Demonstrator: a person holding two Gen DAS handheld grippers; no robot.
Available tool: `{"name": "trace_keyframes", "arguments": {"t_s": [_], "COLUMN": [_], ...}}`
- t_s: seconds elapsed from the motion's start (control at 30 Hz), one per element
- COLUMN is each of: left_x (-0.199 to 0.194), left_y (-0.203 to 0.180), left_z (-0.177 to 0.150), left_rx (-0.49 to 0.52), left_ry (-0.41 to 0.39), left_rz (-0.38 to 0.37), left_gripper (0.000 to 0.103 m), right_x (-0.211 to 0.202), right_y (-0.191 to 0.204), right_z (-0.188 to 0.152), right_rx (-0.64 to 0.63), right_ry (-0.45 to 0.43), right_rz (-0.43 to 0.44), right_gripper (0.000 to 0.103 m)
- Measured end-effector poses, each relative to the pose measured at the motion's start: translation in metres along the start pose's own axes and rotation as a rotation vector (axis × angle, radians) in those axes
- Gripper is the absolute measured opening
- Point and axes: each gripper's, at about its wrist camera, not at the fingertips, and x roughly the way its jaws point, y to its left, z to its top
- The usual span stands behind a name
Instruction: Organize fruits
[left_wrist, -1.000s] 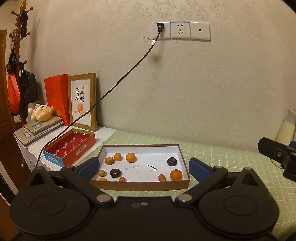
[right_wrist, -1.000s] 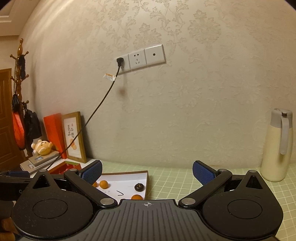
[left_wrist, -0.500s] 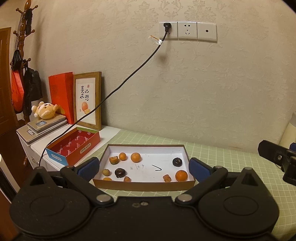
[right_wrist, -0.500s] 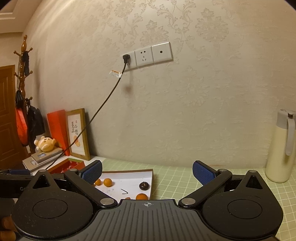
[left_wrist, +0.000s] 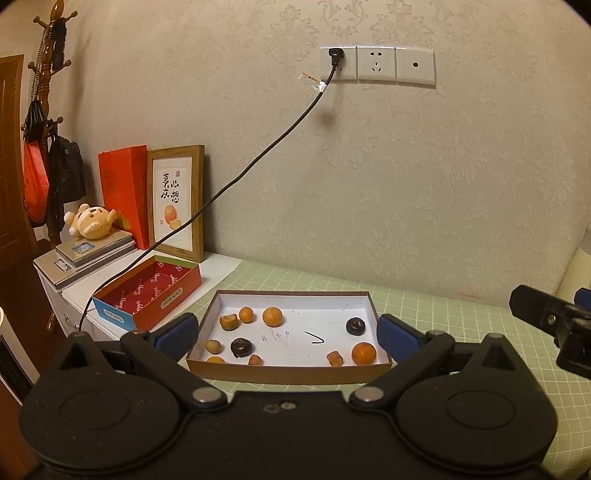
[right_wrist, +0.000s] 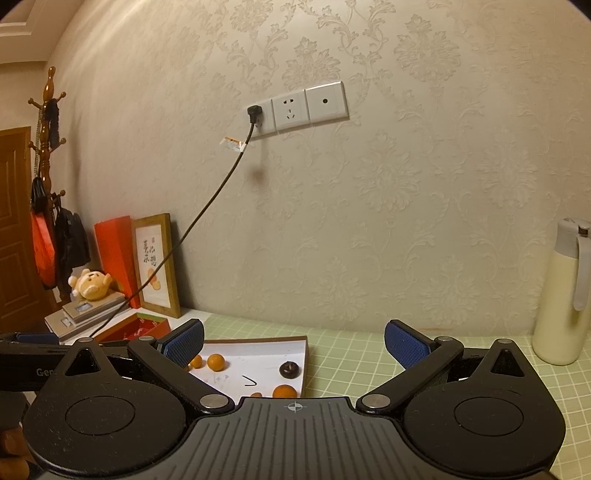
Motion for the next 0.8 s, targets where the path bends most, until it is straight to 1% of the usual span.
{"name": "trace_keyframes", "arguments": {"t_s": [0.67, 0.8], "left_x": [0.007, 0.012], "left_y": [-0.001, -0.002], "left_z": [-0.002, -0.003], "left_rx": [0.002, -0.006], "left_ry": [0.013, 0.010], "left_rz": [-0.006, -0.022], "left_gripper": [0.097, 0.097], "right_x": [0.009, 0.013], "right_y": [0.001, 0.000], "right_z": [-0.002, -0.004], "right_rx": [0.000, 0.001], "right_ry": [0.012, 0.019], "right_rz": [0.006, 0.006], "right_gripper": [0.103, 0.103]}}
